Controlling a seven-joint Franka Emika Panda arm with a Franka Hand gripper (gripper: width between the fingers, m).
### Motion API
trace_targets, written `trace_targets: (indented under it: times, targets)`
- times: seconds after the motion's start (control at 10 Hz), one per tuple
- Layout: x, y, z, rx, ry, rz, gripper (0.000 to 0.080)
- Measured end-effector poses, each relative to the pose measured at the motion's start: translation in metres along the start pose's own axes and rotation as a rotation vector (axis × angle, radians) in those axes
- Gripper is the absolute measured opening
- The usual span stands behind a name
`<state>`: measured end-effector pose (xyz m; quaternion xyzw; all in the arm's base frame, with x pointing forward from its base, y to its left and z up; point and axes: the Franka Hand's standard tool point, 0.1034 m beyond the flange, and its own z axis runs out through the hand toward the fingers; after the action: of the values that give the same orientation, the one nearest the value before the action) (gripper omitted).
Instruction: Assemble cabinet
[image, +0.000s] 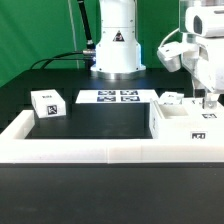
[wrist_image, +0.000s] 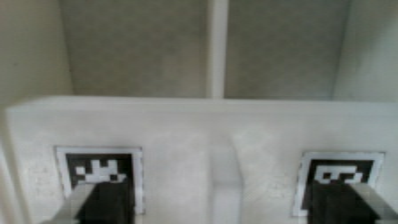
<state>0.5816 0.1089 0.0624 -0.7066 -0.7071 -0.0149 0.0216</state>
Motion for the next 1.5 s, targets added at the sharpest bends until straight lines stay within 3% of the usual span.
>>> trace_targets:
  times: [0.1,0.2,0.3,0.5,0.7,0.8,0.9,1.0,1.5]
  targets:
    - [-0.001,0.0,-0.003,-0.004,-0.002,0.0,0.0649]
    - [-0.002,-0.001,-0.009,-0.015,-0.005,0.011,0.0757]
    - [-0.005,-0.008,-0.018,-0.038,-0.011,0.032,0.0757]
    - [-0.009,-0.043,-0.033,-0.057,-0.031,0.155,0.0791]
    - [-0.011,-0.079,-0.041,-0.092,-0.034,0.224,0.0798]
    - [-0.013,-0.103,-0.037,-0.088,-0.038,0.258,0.0797]
    - [-0.014,-0.12,-0.03,-0.064,-0.047,0.282,0.0797]
    - [-0.015,-0.126,-0.026,-0.051,-0.05,0.282,0.0797]
    - [-0.015,-0.126,-0.025,-0.05,-0.05,0.283,0.0797]
